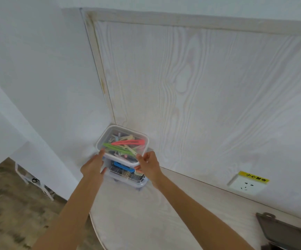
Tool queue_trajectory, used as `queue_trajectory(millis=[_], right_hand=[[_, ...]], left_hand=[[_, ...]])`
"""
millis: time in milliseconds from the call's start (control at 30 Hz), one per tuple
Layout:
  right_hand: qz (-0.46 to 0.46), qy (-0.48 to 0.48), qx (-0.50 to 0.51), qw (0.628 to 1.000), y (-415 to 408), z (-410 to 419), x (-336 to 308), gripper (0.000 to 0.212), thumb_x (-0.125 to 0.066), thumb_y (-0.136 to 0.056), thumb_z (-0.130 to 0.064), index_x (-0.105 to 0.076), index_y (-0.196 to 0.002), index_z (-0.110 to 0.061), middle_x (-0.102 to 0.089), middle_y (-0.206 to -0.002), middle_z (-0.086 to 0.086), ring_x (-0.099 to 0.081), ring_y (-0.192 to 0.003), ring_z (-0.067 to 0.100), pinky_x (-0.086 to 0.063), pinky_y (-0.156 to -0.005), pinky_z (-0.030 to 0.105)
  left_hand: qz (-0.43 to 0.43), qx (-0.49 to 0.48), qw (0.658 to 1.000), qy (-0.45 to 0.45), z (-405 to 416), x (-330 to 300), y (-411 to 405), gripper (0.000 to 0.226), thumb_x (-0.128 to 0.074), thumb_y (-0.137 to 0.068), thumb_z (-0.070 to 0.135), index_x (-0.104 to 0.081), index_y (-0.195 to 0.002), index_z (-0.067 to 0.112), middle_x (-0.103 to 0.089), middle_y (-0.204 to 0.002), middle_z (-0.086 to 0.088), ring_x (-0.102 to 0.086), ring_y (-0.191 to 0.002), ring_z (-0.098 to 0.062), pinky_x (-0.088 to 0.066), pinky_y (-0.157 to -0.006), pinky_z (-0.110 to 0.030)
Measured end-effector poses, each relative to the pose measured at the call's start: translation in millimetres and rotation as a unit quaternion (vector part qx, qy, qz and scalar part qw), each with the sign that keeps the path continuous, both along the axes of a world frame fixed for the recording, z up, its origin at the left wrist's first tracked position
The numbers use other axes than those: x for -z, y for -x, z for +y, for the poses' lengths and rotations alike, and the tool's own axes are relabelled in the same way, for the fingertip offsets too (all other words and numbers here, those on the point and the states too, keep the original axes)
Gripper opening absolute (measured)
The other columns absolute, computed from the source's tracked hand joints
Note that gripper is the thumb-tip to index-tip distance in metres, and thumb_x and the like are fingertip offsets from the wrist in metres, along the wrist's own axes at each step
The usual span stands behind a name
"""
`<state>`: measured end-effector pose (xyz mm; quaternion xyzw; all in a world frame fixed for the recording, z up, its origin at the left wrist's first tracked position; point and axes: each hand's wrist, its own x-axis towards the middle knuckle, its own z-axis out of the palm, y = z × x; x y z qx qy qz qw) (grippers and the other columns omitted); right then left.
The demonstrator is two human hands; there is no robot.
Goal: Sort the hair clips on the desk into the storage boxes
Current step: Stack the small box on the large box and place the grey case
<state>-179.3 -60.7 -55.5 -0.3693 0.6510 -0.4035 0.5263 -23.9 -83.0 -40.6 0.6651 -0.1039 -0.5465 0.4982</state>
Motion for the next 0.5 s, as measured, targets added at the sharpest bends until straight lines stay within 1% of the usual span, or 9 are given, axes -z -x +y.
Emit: queue_trajectory(millis=[67,133,167,233,300,333,400,467,500], right_hand=[[-0.036,-0.025,-0.002,0.999,3.7,0.0,-3.8,0.024,-0.058,-0.091,-0.025,-0.039,-0.078,-0.017,-0.061,-0.082,0.007,-0.064,-0.063,0.018,-0.057,-0.083,0.042],[-0.079,-0.046,-0.004,0.996,9.1,0.8,-11.5,0.022,-0.061,-0.089,-0.023,-0.045,-0.078,-0.014,-0.063,-0.074,0.007,-0.065,-0.064,0.020,-0.056,-0.084,0.040],[-0.089,-0.051,-0.007,0.995,13.0,3.3,-14.7,0.019,-0.062,-0.088,-0.021,-0.048,-0.080,-0.011,-0.063,-0.072,0.007,-0.065,-0.064,0.019,-0.056,-0.083,0.039],[-0.091,-0.060,-0.017,0.994,19.2,6.9,-19.1,0.017,-0.061,-0.089,-0.018,-0.051,-0.089,-0.004,-0.062,-0.070,0.008,-0.064,-0.063,0.018,-0.056,-0.084,0.037],[-0.111,-0.069,-0.029,0.991,26.2,13.7,-23.3,0.018,-0.058,-0.091,-0.016,-0.052,-0.098,-0.001,-0.059,-0.073,0.008,-0.062,-0.066,0.019,-0.054,-0.089,0.037],[-0.131,-0.070,-0.034,0.988,29.5,16.4,-25.6,0.018,-0.057,-0.091,-0.016,-0.052,-0.100,-0.001,-0.057,-0.075,0.008,-0.061,-0.068,0.020,-0.052,-0.091,0.037],[-0.147,-0.069,-0.055,0.985,36.6,25.4,-31.2,0.018,-0.055,-0.093,-0.018,-0.052,-0.101,-0.003,-0.056,-0.080,0.006,-0.060,-0.071,0.020,-0.050,-0.090,0.037],[-0.129,-0.059,-0.083,0.987,46.8,39.6,-37.1,0.014,-0.053,-0.094,-0.021,-0.052,-0.099,-0.008,-0.055,-0.085,0.003,-0.060,-0.073,0.019,-0.049,-0.087,0.034],[-0.113,-0.052,-0.090,0.988,54.1,48.0,-39.3,0.013,-0.052,-0.094,-0.021,-0.052,-0.099,-0.009,-0.056,-0.088,0.003,-0.061,-0.076,0.020,-0.049,-0.087,0.033]], left_hand=[[-0.014,0.023,1.000,0.003,0.3,-4.6,-5.2,0.037,-0.073,-0.079,0.025,-0.056,-0.108,0.009,-0.059,-0.111,-0.009,-0.056,-0.111,-0.023,-0.049,-0.092,-0.037],[0.000,0.054,0.999,0.003,2.8,-6.0,-9.0,0.041,-0.071,-0.081,0.029,-0.055,-0.114,0.010,-0.060,-0.113,-0.008,-0.057,-0.109,-0.021,-0.049,-0.089,-0.036],[0.020,0.072,0.997,0.004,5.4,-5.4,-8.5,0.039,-0.069,-0.082,0.031,-0.055,-0.112,0.011,-0.060,-0.112,-0.007,-0.059,-0.103,-0.019,-0.049,-0.087,-0.035],[0.064,0.088,0.994,0.013,9.5,-5.1,-7.5,0.026,-0.068,-0.083,0.029,-0.057,-0.097,0.011,-0.060,-0.111,-0.007,-0.061,-0.089,-0.015,-0.048,-0.085,-0.033],[0.086,0.090,0.992,0.022,14.4,-5.9,-5.4,0.020,-0.067,-0.084,0.026,-0.055,-0.090,0.011,-0.059,-0.113,-0.008,-0.061,-0.089,-0.016,-0.048,-0.086,-0.034],[0.094,0.088,0.991,0.027,16.4,-6.3,-5.6,0.020,-0.066,-0.085,0.025,-0.055,-0.093,0.011,-0.058,-0.114,-0.008,-0.060,-0.094,-0.018,-0.048,-0.086,-0.034],[0.086,0.081,0.992,0.034,22.9,-8.5,-4.6,0.029,-0.066,-0.085,0.024,-0.055,-0.107,0.009,-0.058,-0.117,-0.008,-0.058,-0.105,-0.021,-0.049,-0.090,-0.035],[0.029,0.056,0.997,0.047,34.7,-9.0,-0.4,0.041,-0.067,-0.085,0.021,-0.053,-0.121,0.006,-0.059,-0.120,-0.010,-0.058,-0.112,-0.024,-0.049,-0.094,-0.038],[-0.020,0.030,0.997,0.061,41.8,-10.8,3.8,0.042,-0.067,-0.086,0.018,-0.053,-0.124,0.006,-0.059,-0.121,-0.011,-0.058,-0.113,-0.025,-0.049,-0.095,-0.039]])
